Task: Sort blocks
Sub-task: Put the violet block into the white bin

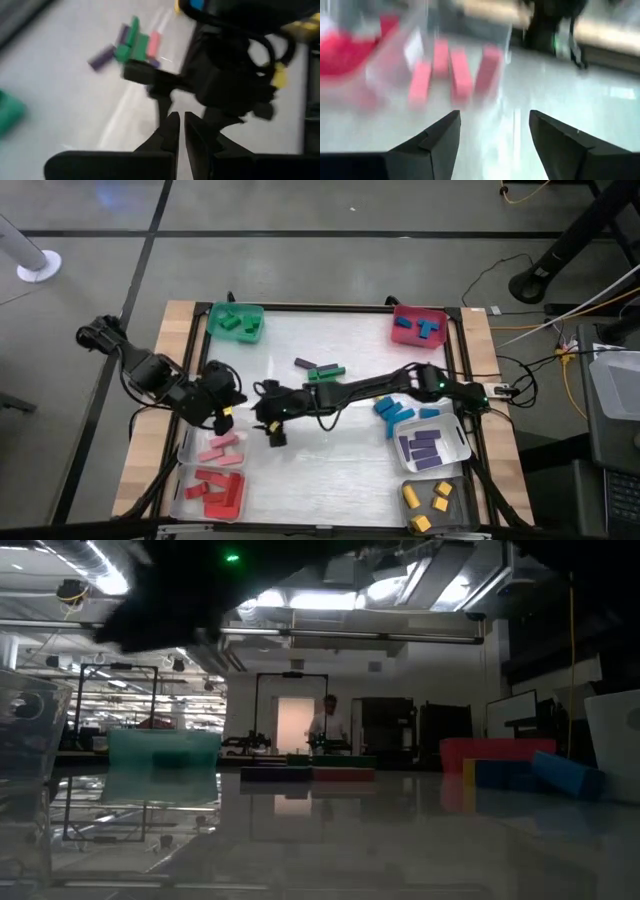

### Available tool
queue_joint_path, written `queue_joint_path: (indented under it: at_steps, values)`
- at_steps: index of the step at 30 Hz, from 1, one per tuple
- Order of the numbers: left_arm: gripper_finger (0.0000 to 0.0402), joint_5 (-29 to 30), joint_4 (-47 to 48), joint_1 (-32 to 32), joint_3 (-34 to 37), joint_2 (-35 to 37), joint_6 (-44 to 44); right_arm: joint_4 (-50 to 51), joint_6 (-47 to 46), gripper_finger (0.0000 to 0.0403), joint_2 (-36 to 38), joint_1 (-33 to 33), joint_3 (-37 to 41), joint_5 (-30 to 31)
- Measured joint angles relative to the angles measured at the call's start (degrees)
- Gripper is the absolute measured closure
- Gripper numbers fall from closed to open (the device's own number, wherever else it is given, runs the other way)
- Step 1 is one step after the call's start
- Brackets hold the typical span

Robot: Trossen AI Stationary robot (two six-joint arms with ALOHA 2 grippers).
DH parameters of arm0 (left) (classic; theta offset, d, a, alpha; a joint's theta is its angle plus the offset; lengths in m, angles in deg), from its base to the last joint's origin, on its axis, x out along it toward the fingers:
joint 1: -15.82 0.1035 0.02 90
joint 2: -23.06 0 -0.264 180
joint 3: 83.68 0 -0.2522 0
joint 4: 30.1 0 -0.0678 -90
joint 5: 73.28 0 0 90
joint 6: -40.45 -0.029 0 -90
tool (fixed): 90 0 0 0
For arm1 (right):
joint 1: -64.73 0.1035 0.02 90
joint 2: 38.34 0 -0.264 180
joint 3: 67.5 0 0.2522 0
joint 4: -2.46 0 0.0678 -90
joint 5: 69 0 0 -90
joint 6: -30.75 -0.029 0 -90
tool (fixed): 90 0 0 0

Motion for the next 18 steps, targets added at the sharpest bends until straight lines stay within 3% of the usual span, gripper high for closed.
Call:
queue_joint_path:
  at_steps: [6,10,18]
  values:
    - [0.0386,9.7,-2.0,5.0,0.0,-2.5,-4.8,24.5,0.0,0.0177,7.7,-1.6,0.1,0.4]
    - [0.0366,9.8,-3.6,9.6,0.0,-5.4,-4.0,38.1,0.0,0.0178,12.1,-3.7,0.1,0.4]
    - [0.0258,5.2,-6.5,19.8,0.0,-14.5,-12.3,56.3,-1.0,0.0178,20.0,-10.2,0.1,2.4]
